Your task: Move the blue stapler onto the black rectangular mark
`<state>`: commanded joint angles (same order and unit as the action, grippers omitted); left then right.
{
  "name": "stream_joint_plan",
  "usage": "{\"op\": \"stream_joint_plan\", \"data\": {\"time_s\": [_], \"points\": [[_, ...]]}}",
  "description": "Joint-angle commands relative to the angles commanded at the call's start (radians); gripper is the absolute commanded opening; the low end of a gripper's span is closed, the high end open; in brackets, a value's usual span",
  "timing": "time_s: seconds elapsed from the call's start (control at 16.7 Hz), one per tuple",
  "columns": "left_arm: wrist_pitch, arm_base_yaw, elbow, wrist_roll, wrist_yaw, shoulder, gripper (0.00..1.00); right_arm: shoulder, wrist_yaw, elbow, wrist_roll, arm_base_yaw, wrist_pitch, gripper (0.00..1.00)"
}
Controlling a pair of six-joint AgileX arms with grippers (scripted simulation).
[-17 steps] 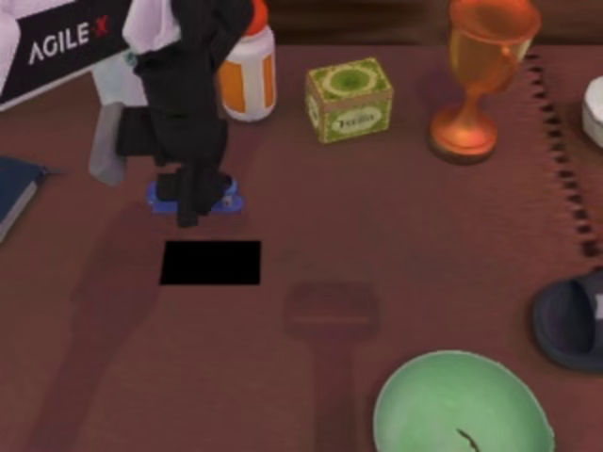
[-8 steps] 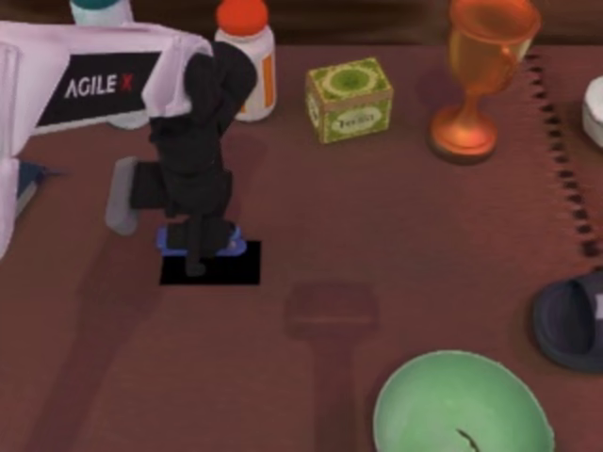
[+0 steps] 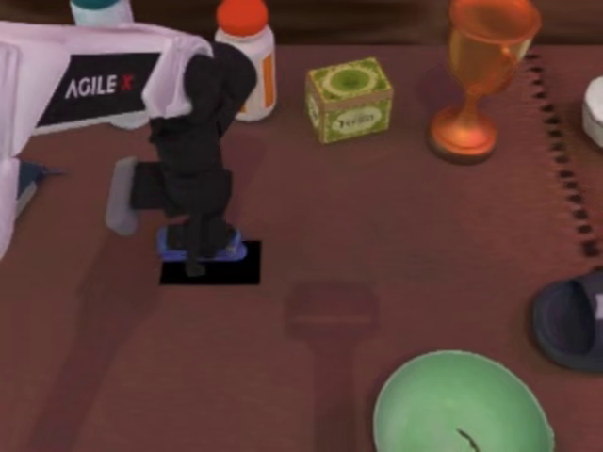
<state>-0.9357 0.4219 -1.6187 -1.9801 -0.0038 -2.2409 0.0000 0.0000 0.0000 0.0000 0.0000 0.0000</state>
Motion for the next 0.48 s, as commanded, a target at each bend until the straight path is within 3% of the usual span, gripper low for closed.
{"op": "stream_joint_plan", "data": {"time_s": [0.42, 0.48], "points": [[0.0, 0.0, 0.0, 0.0, 0.0, 0.0, 0.98, 0.0, 0.0, 0.0, 0.0, 0.0, 0.0, 1.0], [0.0, 0.0, 0.0, 0.0, 0.0, 0.0, 1.0, 0.0, 0.0, 0.0, 0.0, 0.0, 0.0, 1.0]]}}
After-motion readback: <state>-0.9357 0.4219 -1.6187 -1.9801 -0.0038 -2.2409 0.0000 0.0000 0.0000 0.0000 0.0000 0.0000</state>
